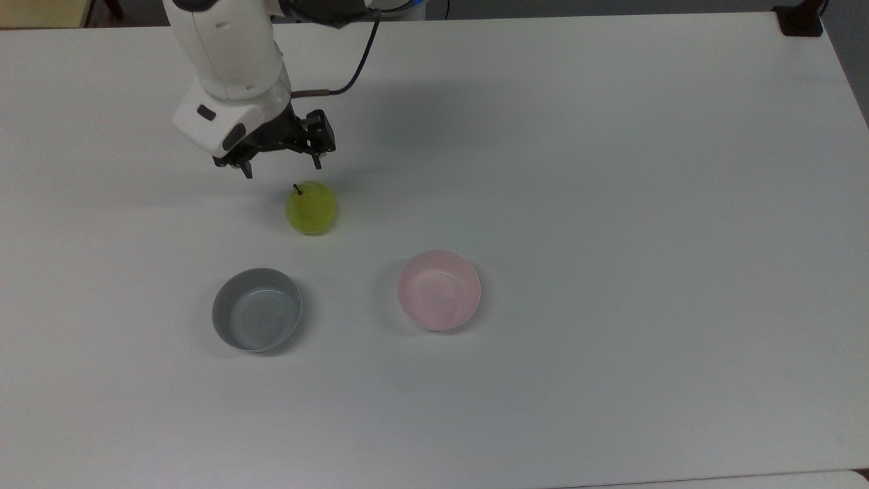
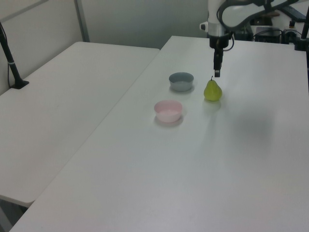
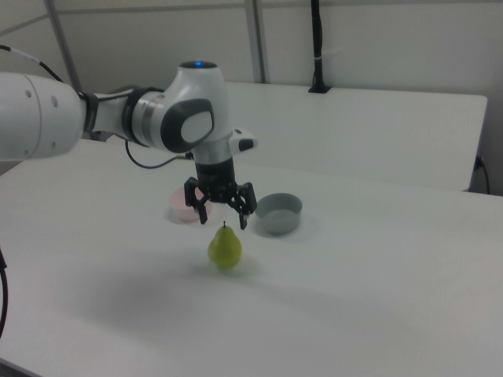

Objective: Place the pear in the bowl
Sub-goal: 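Move the open gripper down over the yellow-green pear, then close the gripper around the pear's body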

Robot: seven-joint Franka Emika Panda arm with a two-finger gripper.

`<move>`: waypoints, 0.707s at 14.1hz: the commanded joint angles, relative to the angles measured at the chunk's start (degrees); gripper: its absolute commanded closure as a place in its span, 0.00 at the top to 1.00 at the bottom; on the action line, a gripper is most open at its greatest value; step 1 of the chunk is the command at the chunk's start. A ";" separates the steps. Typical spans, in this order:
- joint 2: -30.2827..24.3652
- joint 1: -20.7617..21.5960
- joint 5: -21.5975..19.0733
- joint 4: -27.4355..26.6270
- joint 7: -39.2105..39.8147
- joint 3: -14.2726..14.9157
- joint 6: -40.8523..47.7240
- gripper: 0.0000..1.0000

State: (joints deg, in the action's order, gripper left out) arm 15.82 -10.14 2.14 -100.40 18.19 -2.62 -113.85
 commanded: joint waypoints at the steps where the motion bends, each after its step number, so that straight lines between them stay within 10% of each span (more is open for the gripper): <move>1: 0.87 0.65 0.68 -3.31 0.71 0.07 -5.32 1.00; 10: 4.22 2.50 0.68 -3.22 -2.10 -0.46 -9.28 0.97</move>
State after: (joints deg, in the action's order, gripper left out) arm 19.59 -8.77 2.16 -102.63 17.92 -3.11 -120.19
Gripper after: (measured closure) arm 0.000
